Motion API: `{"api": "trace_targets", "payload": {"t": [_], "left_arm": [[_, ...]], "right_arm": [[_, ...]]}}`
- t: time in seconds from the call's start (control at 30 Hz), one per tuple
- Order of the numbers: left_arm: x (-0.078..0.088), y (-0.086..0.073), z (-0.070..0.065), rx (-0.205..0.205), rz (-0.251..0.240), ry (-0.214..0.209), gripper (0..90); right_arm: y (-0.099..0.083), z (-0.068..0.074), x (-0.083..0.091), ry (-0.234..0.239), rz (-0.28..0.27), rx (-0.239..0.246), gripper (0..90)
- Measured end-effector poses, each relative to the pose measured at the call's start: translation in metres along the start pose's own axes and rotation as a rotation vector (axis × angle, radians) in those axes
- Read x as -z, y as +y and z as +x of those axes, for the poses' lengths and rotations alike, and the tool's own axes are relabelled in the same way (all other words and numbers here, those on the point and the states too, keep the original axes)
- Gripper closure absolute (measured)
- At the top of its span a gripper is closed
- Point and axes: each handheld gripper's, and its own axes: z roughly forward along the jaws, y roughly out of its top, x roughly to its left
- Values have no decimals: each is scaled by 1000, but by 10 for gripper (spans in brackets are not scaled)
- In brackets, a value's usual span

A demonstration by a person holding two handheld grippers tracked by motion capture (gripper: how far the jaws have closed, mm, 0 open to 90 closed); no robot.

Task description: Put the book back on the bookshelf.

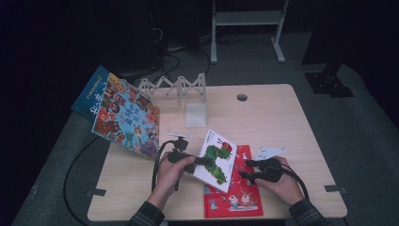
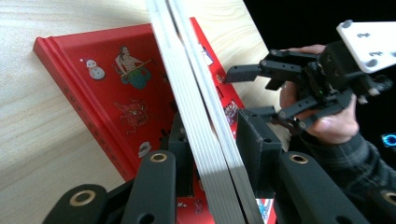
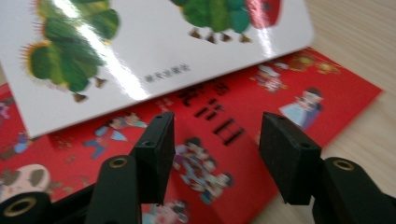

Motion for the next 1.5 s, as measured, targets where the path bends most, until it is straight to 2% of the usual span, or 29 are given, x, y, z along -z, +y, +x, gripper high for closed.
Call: {"api": "trace_targets", "payload": {"t": [0.23,0.37,0.5,0.67,0.73,0.8,0.97,1.03,1.2,1.5], "left_arm": [[12,10,-5,-5,-16,4,733],[22,17,-9,-36,-16,26,757],[32,24,-14,-71,-17,84,760],[43,30,-14,-89,-34,141,760],[47,33,-15,-92,-45,165,760],[53,36,-15,-87,-56,174,760],[65,46,-15,-92,-70,258,760],[68,50,-14,-90,-73,274,760],[73,59,-10,-73,-81,308,760],[79,75,-2,-23,-113,346,760]], "right_arm": [[-5,-23,11,-64,-17,-45,377],[-5,-40,12,-114,-48,-78,348],[-8,-52,12,-147,-54,-112,305],[-13,-63,10,-189,-45,-136,289],[-15,-66,8,-228,-27,-136,289],[-16,-68,7,-241,-21,-141,287],[-16,-71,7,-270,-20,-149,251],[-16,-71,7,-286,-4,-137,225],[-16,-72,6,-296,2,-155,184],[-16,-72,6,-300,2,-160,181]]}}
